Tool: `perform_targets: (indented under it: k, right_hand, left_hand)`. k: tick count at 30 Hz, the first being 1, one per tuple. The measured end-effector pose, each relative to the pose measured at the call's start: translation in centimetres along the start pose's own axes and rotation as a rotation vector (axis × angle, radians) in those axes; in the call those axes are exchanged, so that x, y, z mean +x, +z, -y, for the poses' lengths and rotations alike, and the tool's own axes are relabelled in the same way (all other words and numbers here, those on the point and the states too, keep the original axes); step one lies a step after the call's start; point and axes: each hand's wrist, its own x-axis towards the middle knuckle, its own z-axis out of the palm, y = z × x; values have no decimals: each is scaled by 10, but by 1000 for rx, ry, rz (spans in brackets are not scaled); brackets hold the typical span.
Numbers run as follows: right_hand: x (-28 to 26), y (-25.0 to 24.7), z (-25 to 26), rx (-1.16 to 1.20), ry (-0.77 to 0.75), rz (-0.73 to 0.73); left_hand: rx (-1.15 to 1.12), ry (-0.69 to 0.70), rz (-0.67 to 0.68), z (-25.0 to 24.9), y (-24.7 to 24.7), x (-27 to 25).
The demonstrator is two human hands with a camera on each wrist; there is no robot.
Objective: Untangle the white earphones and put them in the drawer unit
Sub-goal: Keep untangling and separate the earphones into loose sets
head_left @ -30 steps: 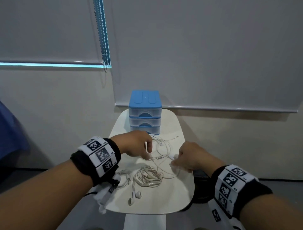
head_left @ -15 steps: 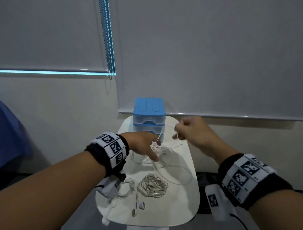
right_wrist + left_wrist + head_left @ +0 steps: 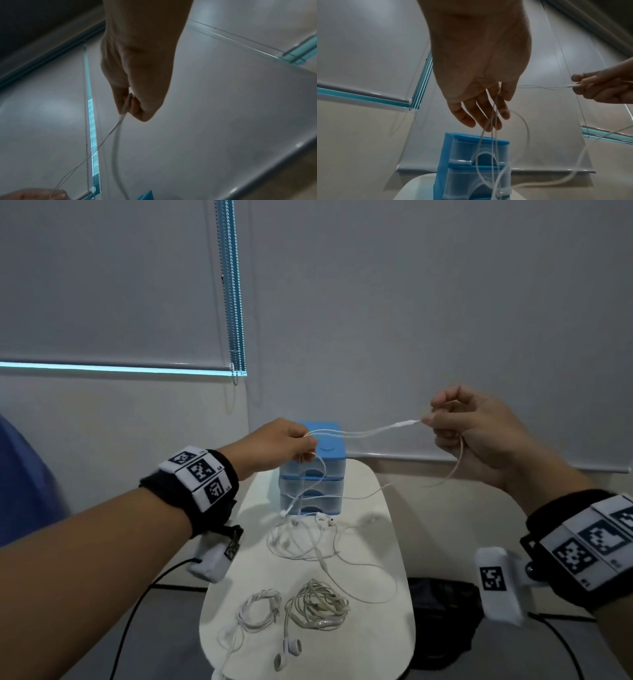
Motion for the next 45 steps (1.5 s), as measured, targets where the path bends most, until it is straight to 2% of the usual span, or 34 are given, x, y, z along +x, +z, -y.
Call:
perform_targets:
  k: [3, 10, 12, 15, 20, 24, 26, 30, 33, 34, 36, 39, 40, 41, 42, 45]
  right_hand:
    - [0, -3, -3, -317, -69, -32]
    - [-5, -29, -22, -1029, -26, 234]
    - [-3, -38, -26, -1118, 20, 237]
    - [0, -51, -32, -1006, 100, 36]
    - [7, -60, -35, -315, 233, -383]
    - [16, -67, -26, 204, 149, -692]
    - [17, -69, -25, 205, 84, -768]
    - [19, -64, -29, -91, -22, -807]
    - [18, -64, -37, -232, -37, -815]
    - [18, -66, -41, -302, -16, -795]
    - [14, -66, -49, -497, 121, -627]
    - [2, -61, -65, -1057, 446, -145]
    - [-4, -53, -67, -1220, 467, -8]
    - [-12, -40, -65, -1260, 433, 93]
    - [-22, -24, -62, -1156, 387, 164]
    - [-52, 26, -46, -543, 330, 390]
  left_hand:
    - [-36, -39, 10, -6, -2, -1]
    - [-246, -12, -141, -17, -27, -9]
    - [-255, -11, -188, -21, -33, -12]
    - [-262, -42, -269, -25, -42, -18]
    - [-340, -83, -289, -30, -57, -23]
    - [-408, -101, -342, -30, -67, -26]
    - [-437, -99, -345, -29, -71, -28]
    - [-479, -62, -304, -36, -71, -32]
    - [-487, -30, -265, -45, -72, -36]
    - [-485, -26, -245, -48, -73, -38]
    - [-475, -32, -173, -52, -74, -42]
    - [-464, -66, 17, -60, -70, -52]
    - [-464, -71, 91, -63, -66, -57]
    - [-463, -67, 163, -66, -61, -62]
    - [-467, -59, 225, -69, -56, -66]
    - [-543, -19, 315, -72, -40, -75]
